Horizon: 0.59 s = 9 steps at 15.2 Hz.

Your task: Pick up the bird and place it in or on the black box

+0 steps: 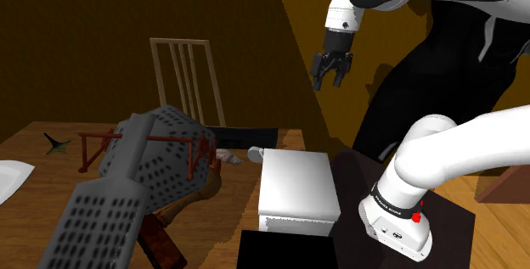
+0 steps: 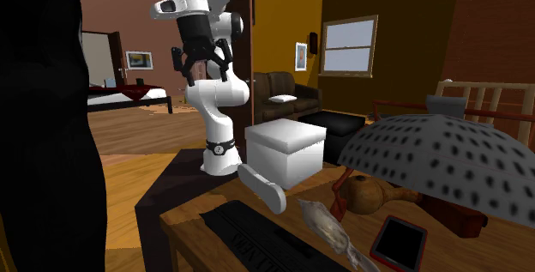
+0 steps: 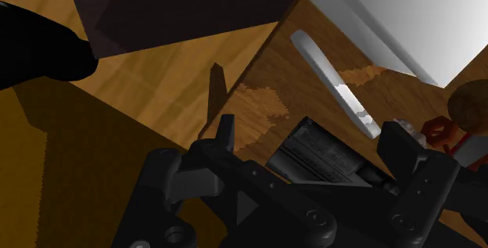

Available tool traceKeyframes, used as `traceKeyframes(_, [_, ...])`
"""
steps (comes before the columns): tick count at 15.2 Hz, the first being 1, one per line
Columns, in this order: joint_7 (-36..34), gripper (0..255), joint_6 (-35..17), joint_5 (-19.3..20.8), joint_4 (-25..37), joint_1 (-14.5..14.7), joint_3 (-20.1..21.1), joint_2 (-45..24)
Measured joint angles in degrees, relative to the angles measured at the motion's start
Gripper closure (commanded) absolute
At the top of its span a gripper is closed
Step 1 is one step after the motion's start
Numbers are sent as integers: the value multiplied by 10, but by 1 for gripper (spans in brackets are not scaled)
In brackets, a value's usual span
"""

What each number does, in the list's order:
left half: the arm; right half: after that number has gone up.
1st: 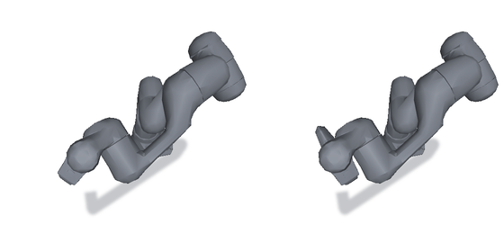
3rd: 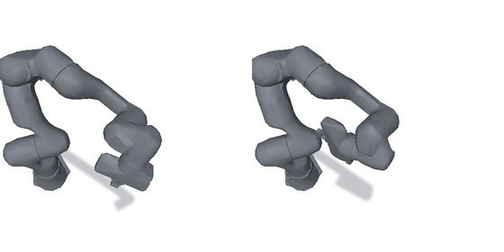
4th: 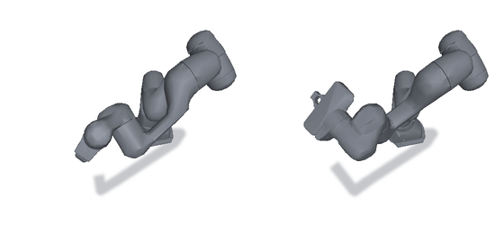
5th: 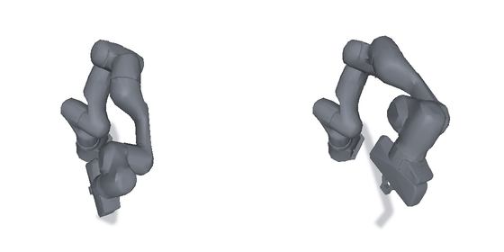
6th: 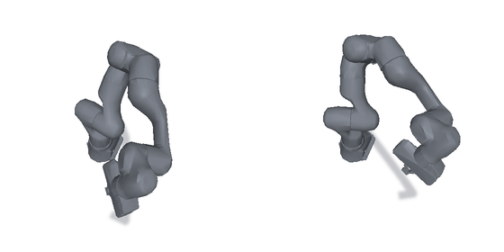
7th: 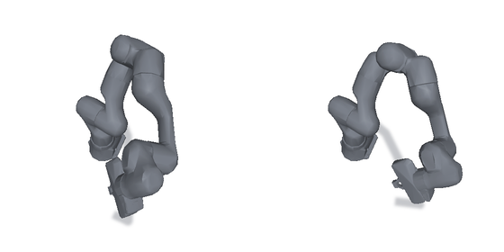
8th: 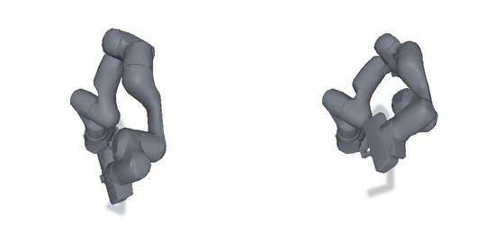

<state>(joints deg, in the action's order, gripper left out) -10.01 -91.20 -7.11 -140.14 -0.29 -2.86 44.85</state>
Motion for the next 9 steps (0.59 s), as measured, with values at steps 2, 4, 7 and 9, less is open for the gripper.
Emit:
traceKeyframes(2, [0, 0, -8, -1, 2, 3, 3, -10])
traceKeyframes(4, [1, 0, -29, -4, 10, 11, 14, -41])
traceKeyframes(7, [0, 0, -65, -9, 25, 26, 33, -97])
traceKeyframes(9, [1, 0, -94, -11, 35, 35, 46, -139])
